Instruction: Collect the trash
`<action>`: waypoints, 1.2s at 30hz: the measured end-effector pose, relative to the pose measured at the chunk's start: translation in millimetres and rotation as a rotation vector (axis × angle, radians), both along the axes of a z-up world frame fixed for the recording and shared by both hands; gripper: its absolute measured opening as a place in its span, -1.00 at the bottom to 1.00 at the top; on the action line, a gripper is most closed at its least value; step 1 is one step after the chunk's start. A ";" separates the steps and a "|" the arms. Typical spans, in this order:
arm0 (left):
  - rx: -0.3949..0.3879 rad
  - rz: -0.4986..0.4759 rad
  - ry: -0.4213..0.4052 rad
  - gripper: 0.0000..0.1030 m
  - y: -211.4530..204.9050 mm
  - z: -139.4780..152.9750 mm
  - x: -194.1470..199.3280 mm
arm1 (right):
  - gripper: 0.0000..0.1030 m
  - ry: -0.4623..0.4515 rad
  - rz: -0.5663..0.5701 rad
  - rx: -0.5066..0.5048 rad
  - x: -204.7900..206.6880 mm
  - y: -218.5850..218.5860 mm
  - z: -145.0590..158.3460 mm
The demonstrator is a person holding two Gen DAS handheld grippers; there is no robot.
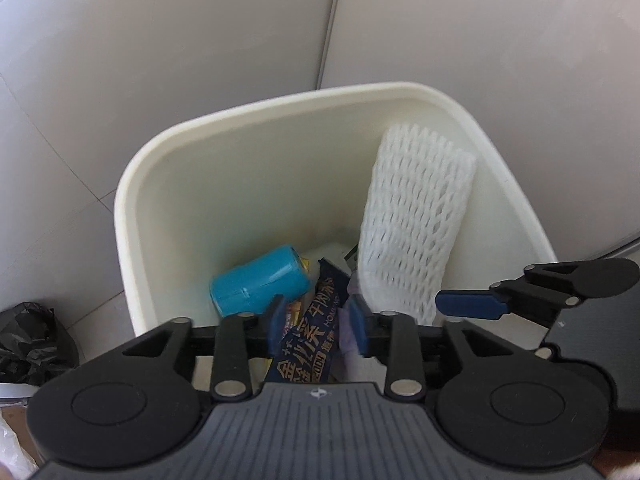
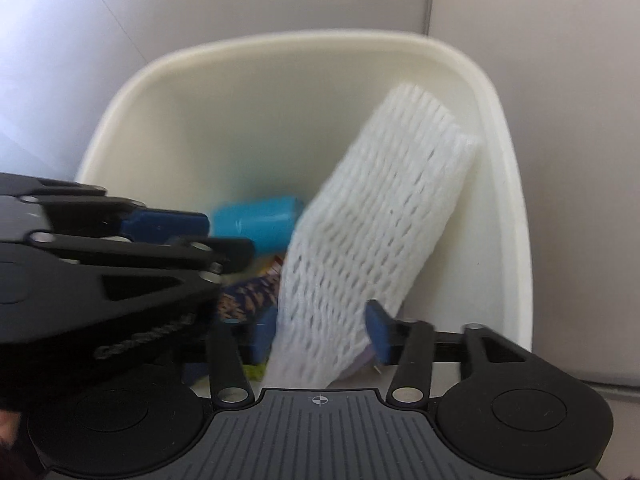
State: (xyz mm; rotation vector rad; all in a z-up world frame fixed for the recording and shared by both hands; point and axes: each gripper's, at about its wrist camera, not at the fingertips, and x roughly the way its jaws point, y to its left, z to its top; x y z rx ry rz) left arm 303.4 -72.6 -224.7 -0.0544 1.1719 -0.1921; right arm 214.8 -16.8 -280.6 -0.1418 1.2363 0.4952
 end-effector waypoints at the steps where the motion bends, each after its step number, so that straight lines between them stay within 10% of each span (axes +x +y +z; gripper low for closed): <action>1: -0.007 0.001 -0.008 -0.21 -1.5 2.8 -2.3 | 0.14 -0.017 0.001 0.002 -3.5 0.0 5.2; 23: -0.025 0.062 -0.273 0.96 27.6 145.4 -82.5 | 0.73 -0.470 -0.169 0.017 -117.4 -48.3 177.3; 36: -0.043 0.120 -0.425 0.99 22.9 245.0 -171.6 | 0.87 -0.654 -0.322 0.057 -205.9 -95.2 281.0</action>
